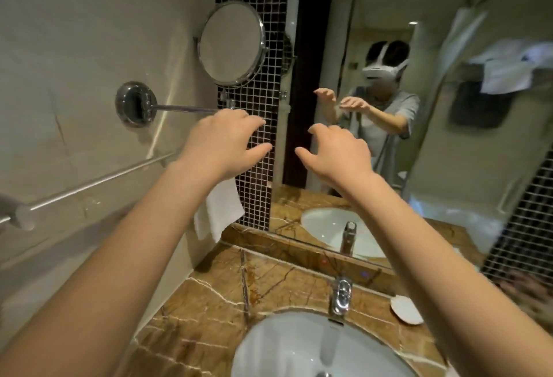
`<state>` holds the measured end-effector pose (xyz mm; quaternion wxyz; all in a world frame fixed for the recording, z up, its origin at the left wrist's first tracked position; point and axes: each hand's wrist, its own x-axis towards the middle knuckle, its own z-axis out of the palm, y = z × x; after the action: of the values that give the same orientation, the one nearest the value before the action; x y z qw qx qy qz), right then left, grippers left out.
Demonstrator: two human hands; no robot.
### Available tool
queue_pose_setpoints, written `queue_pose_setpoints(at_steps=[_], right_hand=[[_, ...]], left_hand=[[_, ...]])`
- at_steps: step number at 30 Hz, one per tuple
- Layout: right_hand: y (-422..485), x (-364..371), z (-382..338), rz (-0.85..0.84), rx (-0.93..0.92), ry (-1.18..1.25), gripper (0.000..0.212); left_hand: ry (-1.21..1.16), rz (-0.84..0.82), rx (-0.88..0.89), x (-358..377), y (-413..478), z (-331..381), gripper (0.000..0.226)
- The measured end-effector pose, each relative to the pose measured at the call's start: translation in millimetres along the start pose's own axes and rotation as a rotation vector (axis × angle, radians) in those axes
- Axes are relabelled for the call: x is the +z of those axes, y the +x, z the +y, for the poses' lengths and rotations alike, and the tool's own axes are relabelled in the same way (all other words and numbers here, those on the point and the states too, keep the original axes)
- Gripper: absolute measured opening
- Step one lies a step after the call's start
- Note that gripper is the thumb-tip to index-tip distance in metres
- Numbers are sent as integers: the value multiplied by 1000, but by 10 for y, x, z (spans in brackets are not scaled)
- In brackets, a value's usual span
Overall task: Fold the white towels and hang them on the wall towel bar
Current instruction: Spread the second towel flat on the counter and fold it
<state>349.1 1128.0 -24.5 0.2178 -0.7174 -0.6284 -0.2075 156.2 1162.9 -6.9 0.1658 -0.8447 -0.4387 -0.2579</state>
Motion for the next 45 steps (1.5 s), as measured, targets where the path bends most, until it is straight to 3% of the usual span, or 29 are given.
queue_pose_setpoints(at_steps=[18, 27, 34, 45], right_hand=[[-1522, -1050, 1641, 3, 599, -393, 52], [-2286, -1487, 2272, -35, 742, -458, 57], [-2706, -1230, 2851, -55, 779, -465, 57], [-3172, -213, 3431, -144, 753, -418, 50]], left_hand=[[-426, 74, 585, 315, 306, 2188, 54], [-565, 96, 755, 322, 190, 3355, 53], [-558, 64, 841, 709, 81, 3988, 51], [-474, -55, 849, 1792, -271, 4479, 47]])
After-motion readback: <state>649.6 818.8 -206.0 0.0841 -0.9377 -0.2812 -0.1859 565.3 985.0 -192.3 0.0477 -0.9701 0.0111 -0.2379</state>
